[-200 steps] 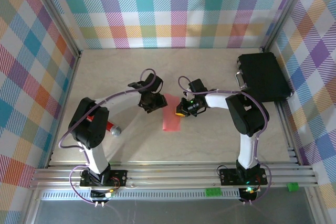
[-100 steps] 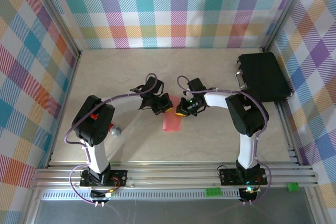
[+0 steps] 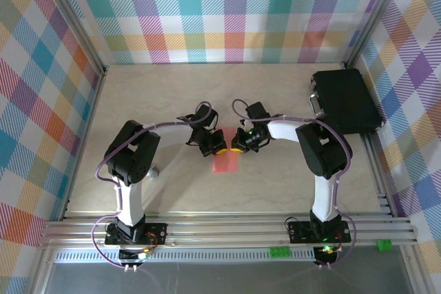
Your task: Fold a paper plane with a square sheet of paper (pick it up from the middle)
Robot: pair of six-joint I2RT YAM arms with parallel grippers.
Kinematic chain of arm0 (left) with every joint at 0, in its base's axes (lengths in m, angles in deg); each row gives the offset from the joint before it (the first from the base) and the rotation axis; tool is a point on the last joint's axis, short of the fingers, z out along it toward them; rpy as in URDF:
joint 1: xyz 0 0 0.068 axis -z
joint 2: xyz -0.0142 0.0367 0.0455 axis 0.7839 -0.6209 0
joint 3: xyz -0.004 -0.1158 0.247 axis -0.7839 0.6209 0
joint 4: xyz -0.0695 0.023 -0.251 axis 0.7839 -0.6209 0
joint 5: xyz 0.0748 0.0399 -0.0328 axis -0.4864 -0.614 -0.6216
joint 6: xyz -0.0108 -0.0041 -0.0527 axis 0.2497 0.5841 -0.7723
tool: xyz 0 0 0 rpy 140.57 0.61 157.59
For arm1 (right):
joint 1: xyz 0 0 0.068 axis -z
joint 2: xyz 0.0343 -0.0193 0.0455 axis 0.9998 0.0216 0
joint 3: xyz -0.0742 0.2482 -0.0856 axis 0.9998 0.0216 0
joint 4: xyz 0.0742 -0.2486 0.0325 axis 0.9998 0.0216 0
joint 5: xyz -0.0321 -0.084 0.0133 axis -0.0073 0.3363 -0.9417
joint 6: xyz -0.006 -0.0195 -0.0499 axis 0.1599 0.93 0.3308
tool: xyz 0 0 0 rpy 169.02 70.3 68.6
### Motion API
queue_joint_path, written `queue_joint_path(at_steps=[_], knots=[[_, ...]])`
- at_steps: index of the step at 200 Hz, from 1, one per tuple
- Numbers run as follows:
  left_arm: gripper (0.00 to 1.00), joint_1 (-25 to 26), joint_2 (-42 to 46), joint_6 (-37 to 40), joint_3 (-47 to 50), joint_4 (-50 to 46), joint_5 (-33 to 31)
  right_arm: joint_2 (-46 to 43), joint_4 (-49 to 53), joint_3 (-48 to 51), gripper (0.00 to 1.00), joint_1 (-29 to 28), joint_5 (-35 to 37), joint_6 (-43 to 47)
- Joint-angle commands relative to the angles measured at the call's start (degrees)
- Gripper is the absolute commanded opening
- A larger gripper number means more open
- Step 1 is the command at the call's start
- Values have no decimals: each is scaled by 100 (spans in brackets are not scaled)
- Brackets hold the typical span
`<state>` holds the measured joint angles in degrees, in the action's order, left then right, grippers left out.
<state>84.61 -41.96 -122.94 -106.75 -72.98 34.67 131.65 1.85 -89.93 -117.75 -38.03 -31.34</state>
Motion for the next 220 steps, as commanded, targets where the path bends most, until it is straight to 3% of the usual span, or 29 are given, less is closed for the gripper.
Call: queue_joint_path(at_steps=[1,58,108,163,190,220], knots=[[0,-97,-143,199,8,-270,8,500,1107,241,2,17,1069,105],[0,-586,-15,789,476,-180,120,640,1437,292,1,16,1418,130],[0,-1205,696,966,989,145,324,705,1400,424,1,12,1474,156],[0,-843,1067,24,1152,1576,746,737,1369,434,1,16,1450,147],[0,-573,653,-452,1177,2410,836,751,1343,461,0,14,1447,132],[0,-478,209,-513,1024,2555,731,765,1349,471,0,17,1475,130]])
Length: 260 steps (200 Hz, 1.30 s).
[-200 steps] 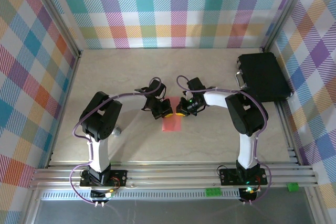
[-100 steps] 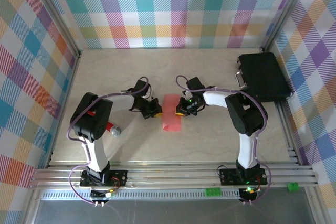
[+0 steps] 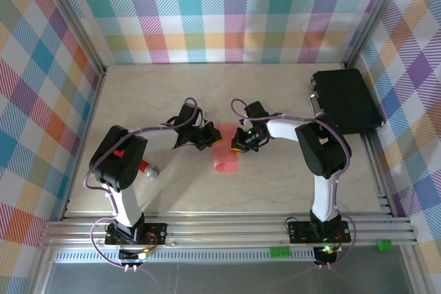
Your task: Fold a paper plane with a square sheet of paper (pick it up from the middle)
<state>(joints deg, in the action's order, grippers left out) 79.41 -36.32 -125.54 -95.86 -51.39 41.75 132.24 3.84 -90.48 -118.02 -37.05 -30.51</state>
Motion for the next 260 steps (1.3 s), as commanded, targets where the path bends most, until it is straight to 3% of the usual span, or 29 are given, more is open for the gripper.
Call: queue_joint_path(at_steps=[1,38,110,154,189,214,260], knots=[[0,42,-362,-252,-68,399,17,708,1151,525,0,43,1376,47],[0,-46,-529,20,29,131,-392,725,1179,525,0,43,1452,47],[0,-1081,-144,438,583,-1,-458,792,1180,586,0,46,1543,74],[0,-657,446,293,327,123,-306,828,1166,560,0,47,1525,73],[0,-64,-101,-229,104,778,-367,865,1167,569,0,46,1516,82],[0,-28,-473,-421,-19,1098,-452,885,1163,584,0,45,1507,84],[0,-222,-709,-114,-136,618,-836,890,1182,595,0,51,1560,59]])
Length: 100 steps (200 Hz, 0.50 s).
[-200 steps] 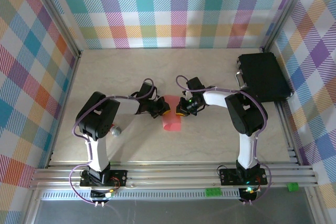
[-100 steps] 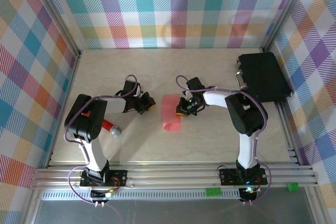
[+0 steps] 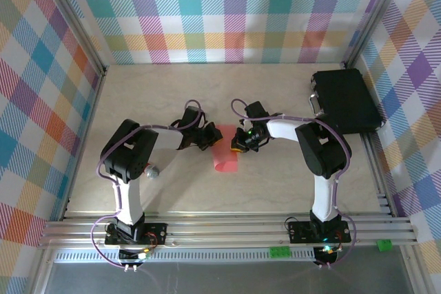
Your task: Fold a paper plane with a square sheet of paper (pick it up from the middle)
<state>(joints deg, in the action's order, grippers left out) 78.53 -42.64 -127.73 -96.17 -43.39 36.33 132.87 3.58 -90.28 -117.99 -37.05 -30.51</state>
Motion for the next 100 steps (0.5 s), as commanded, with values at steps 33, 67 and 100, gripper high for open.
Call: queue_joint_path(at_steps=[33,67,100], knots=[[0,-486,-114,279,160,-285,-315,848,1203,610,0,49,1604,29],[0,-946,95,589,155,-647,-321,861,1200,646,0,49,1639,36],[0,-696,526,743,-199,-1059,-218,857,1177,654,0,47,1635,52]])
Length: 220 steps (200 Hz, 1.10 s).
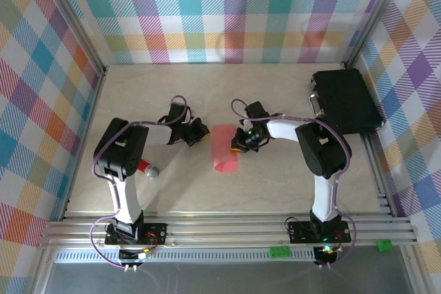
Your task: Fold a paper plane with a square sheet of paper (pick it up from the middle)
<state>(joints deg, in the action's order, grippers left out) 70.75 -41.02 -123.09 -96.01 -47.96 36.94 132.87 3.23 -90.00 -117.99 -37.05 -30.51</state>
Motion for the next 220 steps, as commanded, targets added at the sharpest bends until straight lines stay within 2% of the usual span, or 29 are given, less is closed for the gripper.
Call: queue_joint_path(at_steps=[1,40,77,139,182,220], knots=[[0,100,377,279,-219,-601,-276,852,1209,630,0,44,1633,49],[0,736,349,-195,-312,-91,-328,874,1149,650,0,43,1596,-35],[0,793,-140,-512,-491,218,-267,859,1152,678,0,42,1604,-37],[0,375,-726,-311,-885,-284,-383,854,1151,758,0,43,1690,-26],[0,-87,-725,229,-1089,-847,-613,899,1188,818,0,43,1798,-15],[0,-150,-583,681,-1602,-1575,-523,892,1142,819,0,49,1780,-35]])
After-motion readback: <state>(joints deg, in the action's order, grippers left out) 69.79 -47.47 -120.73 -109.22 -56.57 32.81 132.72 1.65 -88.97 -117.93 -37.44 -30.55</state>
